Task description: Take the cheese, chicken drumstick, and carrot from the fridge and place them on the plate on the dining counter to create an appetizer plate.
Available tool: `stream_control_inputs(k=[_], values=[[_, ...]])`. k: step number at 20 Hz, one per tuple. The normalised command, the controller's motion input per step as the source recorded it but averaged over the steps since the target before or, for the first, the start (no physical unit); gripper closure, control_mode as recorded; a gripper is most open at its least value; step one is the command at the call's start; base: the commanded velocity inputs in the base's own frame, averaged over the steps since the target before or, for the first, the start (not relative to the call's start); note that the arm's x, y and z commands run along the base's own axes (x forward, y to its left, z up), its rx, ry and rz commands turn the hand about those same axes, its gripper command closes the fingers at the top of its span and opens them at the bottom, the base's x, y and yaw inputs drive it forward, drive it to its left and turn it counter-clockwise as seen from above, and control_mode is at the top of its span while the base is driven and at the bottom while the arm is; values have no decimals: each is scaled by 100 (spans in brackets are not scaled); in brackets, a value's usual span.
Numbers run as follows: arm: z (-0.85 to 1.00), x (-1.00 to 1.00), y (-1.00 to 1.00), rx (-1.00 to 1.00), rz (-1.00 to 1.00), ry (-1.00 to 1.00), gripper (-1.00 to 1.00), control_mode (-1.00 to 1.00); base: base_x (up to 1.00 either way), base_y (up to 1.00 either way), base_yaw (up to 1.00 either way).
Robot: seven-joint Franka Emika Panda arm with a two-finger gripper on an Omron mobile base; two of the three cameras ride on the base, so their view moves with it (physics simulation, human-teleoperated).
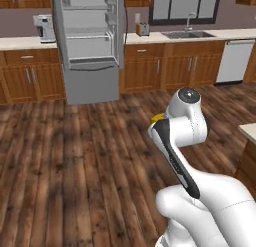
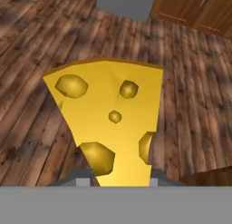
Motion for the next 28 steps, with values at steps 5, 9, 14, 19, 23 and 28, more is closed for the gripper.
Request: stream_control_inputs(k=[5, 9, 14, 19, 23, 28], values=[[0, 0, 0, 0, 0, 0, 100, 100, -100, -38, 0], [0, 0, 0, 0, 0, 0, 100, 100, -100, -39, 0], [0, 0, 0, 0, 0, 0, 100, 100, -100, -35, 0], [0, 0, 0, 0, 0, 0, 100, 100, -100, -30, 0], [0, 0, 0, 0, 0, 0, 100, 100, -100, -28, 0], [0, 0, 0, 0, 0, 0, 100, 100, -100, -24, 0]])
